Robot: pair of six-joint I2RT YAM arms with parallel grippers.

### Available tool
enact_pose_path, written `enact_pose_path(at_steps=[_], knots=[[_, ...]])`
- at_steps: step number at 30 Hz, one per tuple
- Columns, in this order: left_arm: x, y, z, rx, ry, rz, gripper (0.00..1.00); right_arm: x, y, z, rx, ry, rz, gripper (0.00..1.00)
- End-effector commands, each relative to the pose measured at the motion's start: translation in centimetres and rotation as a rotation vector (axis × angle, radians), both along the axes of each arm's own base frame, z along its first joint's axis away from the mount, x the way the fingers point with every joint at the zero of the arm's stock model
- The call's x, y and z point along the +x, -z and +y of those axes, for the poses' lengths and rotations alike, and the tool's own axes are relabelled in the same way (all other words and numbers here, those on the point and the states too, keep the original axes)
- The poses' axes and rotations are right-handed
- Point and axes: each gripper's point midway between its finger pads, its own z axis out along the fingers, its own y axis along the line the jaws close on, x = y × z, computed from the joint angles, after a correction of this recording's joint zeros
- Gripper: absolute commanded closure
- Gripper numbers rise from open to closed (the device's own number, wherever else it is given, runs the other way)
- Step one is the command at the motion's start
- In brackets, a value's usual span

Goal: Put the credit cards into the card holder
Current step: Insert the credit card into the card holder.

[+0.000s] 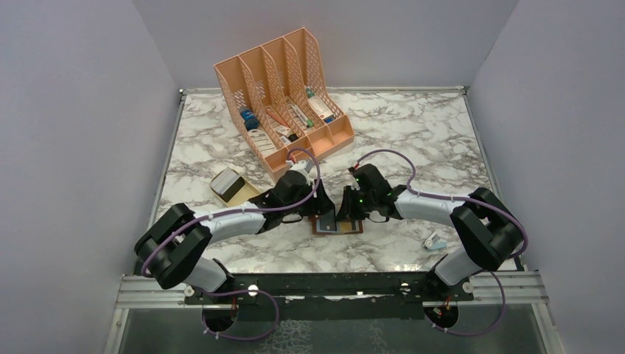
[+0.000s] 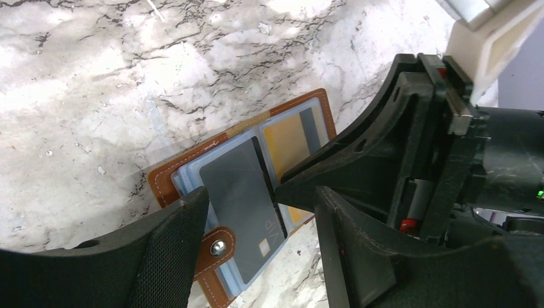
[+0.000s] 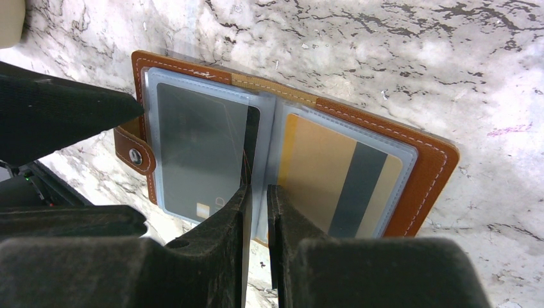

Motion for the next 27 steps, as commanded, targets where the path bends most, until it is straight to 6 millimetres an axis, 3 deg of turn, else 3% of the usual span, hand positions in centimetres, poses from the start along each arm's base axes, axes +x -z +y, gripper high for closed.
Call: enact_pose_path(at_steps=[1, 27], knots=[[0.0, 0.4, -0.3, 0.000, 0.015, -0.002, 0.36, -1.1, 1.2, -0.9, -0.041, -0.003, 0.031, 0.84], [-0.6, 3.3, 0.9, 0.081, -0.002, 0.055, 0.36, -1.1, 1.3, -1.0, -0.044, -0.001, 0.031, 0.84]])
